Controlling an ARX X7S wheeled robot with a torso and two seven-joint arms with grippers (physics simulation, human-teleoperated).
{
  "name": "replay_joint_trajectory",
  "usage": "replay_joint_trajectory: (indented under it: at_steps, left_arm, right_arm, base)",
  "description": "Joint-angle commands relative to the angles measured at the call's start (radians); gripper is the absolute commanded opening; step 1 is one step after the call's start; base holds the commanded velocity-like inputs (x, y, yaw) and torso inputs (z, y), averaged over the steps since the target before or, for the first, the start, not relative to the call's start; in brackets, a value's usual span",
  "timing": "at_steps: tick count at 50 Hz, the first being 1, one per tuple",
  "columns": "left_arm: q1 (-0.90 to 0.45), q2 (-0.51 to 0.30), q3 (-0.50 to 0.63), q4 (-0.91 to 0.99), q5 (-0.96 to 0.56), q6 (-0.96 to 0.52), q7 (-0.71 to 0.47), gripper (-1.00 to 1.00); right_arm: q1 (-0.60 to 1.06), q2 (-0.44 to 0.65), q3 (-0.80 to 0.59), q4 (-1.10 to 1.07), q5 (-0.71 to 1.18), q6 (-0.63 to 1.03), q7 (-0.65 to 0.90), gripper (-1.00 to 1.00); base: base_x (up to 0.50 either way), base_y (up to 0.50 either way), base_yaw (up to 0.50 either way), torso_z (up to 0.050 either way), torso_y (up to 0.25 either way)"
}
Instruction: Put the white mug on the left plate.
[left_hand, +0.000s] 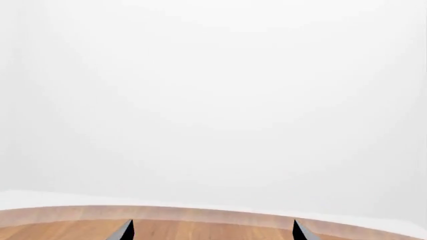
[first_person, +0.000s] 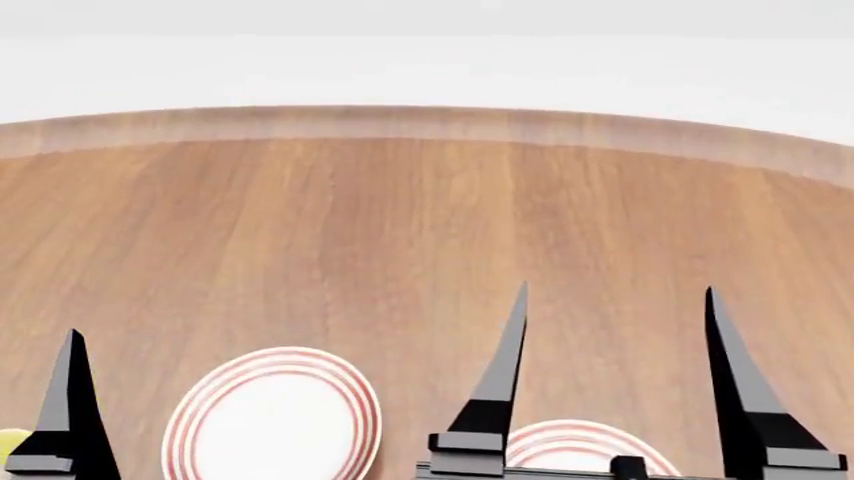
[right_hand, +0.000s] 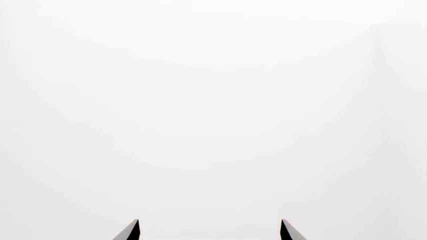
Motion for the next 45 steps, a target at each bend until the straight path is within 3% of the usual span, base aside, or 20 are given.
replay_joint_trajectory:
  at_steps: [1,17,45]
  left_arm:
    - [0.001,0.004,-0.008,-0.025,0.004,0.032,0.012,1.00]
    - [-0.003,-0.017,-0.001,-0.010,-0.016,0.024,-0.014,1.00]
    - [-0.001,-0.044,0.017,-0.013,-0.030,0.042,-0.041,1.00]
  right_arm:
    - [-0.010,-0.013,0.027,0.007,0.002,-0.031,-0.010,1.00]
    - [0.013,0.017,-0.025,0.007,-0.037,0.032,-0.008,1.00]
    - [0.025,0.045,-0.049,-0.009,-0.032,0.061,0.017,1.00]
  base:
    - [0.00,0.00,0.00,0.000,0.000]
    - [0.00,0.01,0.00,0.000,0.000]
    - [0.00,0.49,0.00,0.000,0.000]
